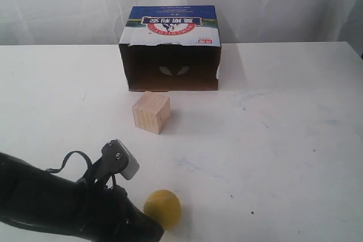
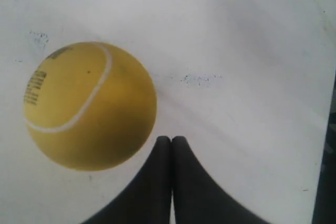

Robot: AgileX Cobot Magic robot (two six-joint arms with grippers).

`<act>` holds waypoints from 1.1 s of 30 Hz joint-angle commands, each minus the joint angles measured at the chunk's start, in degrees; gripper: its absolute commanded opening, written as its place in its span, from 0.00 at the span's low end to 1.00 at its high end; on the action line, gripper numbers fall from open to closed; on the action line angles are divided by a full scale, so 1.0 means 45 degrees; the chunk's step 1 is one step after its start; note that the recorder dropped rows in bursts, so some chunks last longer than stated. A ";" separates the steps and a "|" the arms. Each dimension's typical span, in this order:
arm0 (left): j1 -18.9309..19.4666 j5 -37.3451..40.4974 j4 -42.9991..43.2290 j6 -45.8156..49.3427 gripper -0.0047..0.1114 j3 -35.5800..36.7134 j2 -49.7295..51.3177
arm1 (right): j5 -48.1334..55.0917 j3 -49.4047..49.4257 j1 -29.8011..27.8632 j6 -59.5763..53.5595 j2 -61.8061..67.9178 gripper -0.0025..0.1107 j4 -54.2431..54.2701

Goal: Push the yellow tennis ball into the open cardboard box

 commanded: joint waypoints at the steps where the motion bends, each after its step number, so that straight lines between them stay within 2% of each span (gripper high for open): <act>1: -0.0106 0.0376 -0.0270 0.0084 0.04 -0.0594 0.0146 | -0.0097 -0.0013 0.0052 -0.0027 -0.0048 0.02 0.0014; 6: -0.0106 0.1421 -0.0270 0.0063 0.04 -0.1197 0.0120 | -0.0097 -0.0013 0.0052 -0.0027 -0.0048 0.02 0.0014; 12: -0.0106 0.1076 -0.0270 0.0095 0.04 -0.1616 0.0120 | -0.0097 -0.0013 0.0052 -0.0027 -0.0048 0.02 0.0014; 20: -0.0106 -0.2562 -0.0270 0.0161 0.04 -0.2459 0.0120 | -0.0097 -0.0013 0.0052 -0.0027 -0.0048 0.02 0.0014; 25: -0.0106 -0.2622 -0.0270 0.0546 0.04 -0.3376 0.0450 | -0.0097 -0.0013 0.0052 -0.0027 -0.0048 0.02 0.0014; 33: -0.0106 -0.3161 -0.0270 0.1375 0.04 -0.4610 0.2376 | -0.0097 -0.0013 0.0052 -0.0027 -0.0048 0.02 0.0014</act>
